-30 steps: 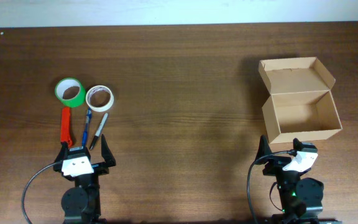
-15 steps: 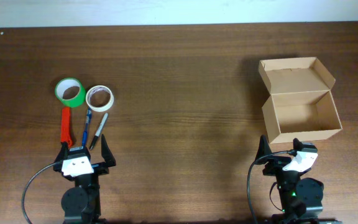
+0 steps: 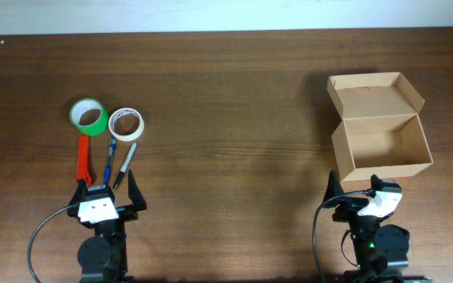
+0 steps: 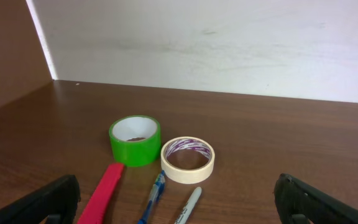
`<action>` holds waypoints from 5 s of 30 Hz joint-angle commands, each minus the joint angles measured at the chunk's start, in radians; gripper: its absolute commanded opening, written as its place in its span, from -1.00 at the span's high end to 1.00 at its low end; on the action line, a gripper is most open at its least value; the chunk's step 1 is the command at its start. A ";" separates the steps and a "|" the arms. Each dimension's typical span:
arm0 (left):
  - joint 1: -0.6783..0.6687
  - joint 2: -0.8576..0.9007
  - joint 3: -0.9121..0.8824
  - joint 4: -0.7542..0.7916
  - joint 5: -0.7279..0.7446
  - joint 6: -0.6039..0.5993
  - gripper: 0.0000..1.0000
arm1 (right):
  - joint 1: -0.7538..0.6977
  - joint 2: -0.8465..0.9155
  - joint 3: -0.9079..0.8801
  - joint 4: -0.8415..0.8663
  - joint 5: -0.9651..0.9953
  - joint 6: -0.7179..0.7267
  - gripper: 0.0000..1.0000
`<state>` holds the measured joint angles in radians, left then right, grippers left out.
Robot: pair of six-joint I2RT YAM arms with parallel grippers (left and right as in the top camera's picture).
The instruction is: Pack container
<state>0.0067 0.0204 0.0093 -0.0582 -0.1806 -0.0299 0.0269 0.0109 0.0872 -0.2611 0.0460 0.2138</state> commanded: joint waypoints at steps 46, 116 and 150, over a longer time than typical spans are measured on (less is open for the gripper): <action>0.059 1.001 1.112 -0.318 -0.077 0.301 -0.99 | -0.528 1.352 1.449 -0.432 -0.426 -0.075 -0.98; 0.106 1.452 1.405 -0.624 -0.002 0.315 -0.99 | 0.032 1.838 1.619 -0.861 -0.027 -0.014 0.93; 0.106 1.452 1.405 -0.625 0.001 0.315 -0.99 | 0.500 1.985 1.929 -0.684 -0.085 0.399 0.93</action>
<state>0.1081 1.4643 1.3972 -0.6849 -0.1905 0.2703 0.4911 1.9301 1.9846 -0.9379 0.0162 0.5575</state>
